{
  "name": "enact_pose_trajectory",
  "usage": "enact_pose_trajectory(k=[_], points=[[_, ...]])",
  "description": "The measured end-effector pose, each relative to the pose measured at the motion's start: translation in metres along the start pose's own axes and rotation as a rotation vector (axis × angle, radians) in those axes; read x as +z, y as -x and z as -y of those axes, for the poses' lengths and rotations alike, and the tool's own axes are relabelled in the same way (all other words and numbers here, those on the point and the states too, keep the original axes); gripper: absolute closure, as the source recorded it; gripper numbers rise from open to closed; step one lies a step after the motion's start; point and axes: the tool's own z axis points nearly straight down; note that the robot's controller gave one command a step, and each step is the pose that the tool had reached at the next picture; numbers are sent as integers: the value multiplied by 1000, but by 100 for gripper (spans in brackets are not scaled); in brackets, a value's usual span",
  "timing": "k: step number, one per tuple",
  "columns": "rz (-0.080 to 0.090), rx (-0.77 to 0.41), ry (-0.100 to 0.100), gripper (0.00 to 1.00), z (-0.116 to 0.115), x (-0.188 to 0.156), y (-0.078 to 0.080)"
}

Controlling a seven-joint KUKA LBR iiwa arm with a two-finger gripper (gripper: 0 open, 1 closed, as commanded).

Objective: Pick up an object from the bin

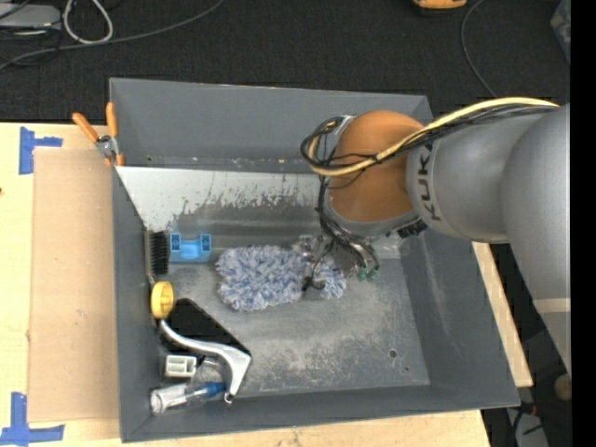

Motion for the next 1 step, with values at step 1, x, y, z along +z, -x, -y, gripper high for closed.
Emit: enact_pose_trajectory(k=[1], points=[[14, 0, -1, 100, 0, -27, 4]])
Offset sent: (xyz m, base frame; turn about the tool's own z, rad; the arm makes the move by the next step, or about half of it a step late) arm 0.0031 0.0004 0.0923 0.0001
